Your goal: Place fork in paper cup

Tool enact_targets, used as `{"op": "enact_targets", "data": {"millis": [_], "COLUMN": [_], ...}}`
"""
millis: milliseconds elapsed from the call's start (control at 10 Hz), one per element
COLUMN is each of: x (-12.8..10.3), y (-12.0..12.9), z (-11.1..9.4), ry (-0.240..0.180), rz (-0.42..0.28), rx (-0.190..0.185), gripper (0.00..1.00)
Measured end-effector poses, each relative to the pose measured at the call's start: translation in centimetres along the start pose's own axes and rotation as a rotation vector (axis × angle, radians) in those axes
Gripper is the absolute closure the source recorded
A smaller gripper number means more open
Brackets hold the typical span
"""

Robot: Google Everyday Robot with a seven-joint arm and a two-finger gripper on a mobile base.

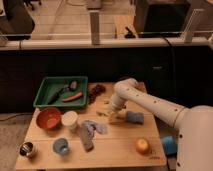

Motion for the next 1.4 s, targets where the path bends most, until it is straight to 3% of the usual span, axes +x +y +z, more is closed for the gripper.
{"op": "enact_targets", "data": {"millis": [300,600,1400], "x": [0.21,0.29,0.32], "y": [-0.34,-0.34,-0.18], "z": [0.44,0.71,0.86], "ry": [-0.001,-0.003,-0.007], "rz": [0.003,0.004,0.001], "rx": [0.018,0.025,0.03], "gripper": [0.43,0.67,0.71]}}
